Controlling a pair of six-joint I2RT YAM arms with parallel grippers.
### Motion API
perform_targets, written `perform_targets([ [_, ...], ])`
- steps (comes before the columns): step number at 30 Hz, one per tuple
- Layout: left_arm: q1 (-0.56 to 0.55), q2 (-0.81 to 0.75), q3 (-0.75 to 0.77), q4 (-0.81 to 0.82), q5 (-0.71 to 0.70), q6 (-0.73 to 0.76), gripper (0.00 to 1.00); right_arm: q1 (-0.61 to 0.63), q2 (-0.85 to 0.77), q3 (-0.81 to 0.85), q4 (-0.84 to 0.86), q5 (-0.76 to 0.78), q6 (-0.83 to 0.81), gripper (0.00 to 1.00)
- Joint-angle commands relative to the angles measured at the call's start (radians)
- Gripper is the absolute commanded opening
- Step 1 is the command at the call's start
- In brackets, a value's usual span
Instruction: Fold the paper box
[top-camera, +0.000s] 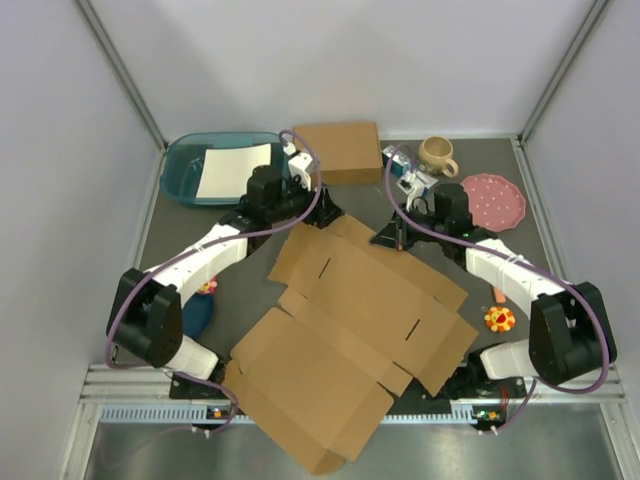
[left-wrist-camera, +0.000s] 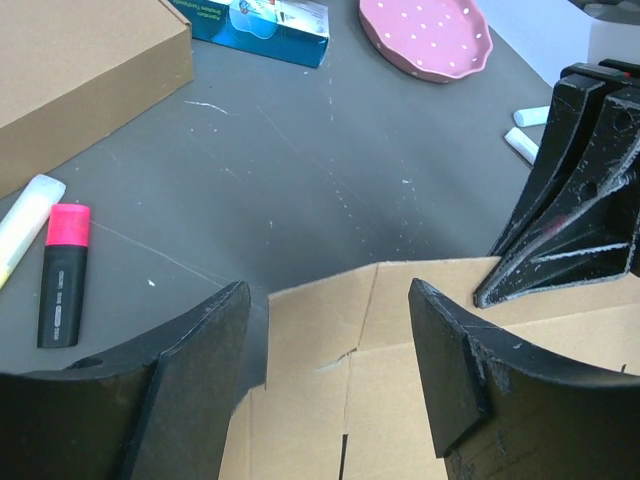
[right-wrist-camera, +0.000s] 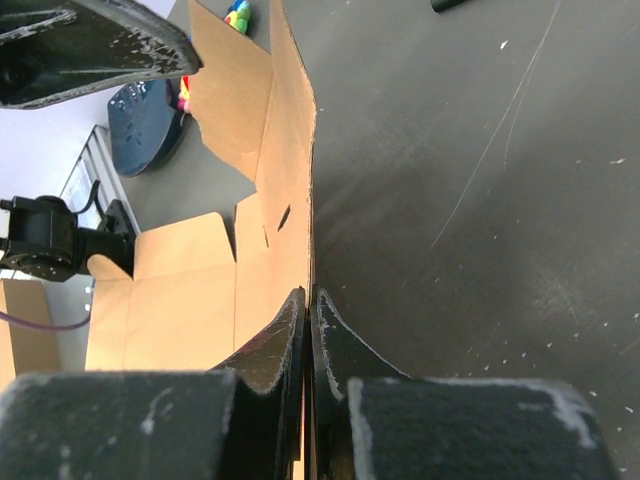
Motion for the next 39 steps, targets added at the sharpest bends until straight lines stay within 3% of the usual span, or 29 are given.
perform_targets([
  [1,0.009,0.042,0.071,0.005,0.037,0.024,0.7,0.018,-0.034,0.025,0.012,-0.014,-0.021,0.0],
  [6,0.017,0.091,0.098,-0.009,0.051,0.025,0.68,0.023,-0.036,0.023,0.009,-0.012,-0.026,0.0],
  [11,0.017,0.089,0.082,-0.021,0.085,0.005,0.59,0.023,-0.033,0.023,0.009,-0.005,-0.029,0.0],
  [19,0.013,-0.001,-0.035,0.02,0.124,-0.048,0.27,0.026,-0.033,0.022,0.013,0.012,-0.023,0.0],
  [25,-0.044,-0.049,-0.087,0.043,0.097,-0.07,0.17,0.043,-0.056,0.029,-0.026,0.067,-0.059,0.0],
  [28,-0.082,-0.092,-0.148,0.097,0.042,-0.088,0.12,0.086,-0.08,0.037,-0.077,0.155,-0.11,0.0],
  [32,-0.162,-0.145,-0.227,0.163,-0.131,-0.082,0.04,0.176,-0.119,0.045,-0.131,0.384,-0.203,0.0],
  [39,-0.262,-0.17,-0.378,0.327,-0.418,-0.093,0.04,0.31,-0.151,0.028,-0.16,0.695,-0.316,0.0],
])
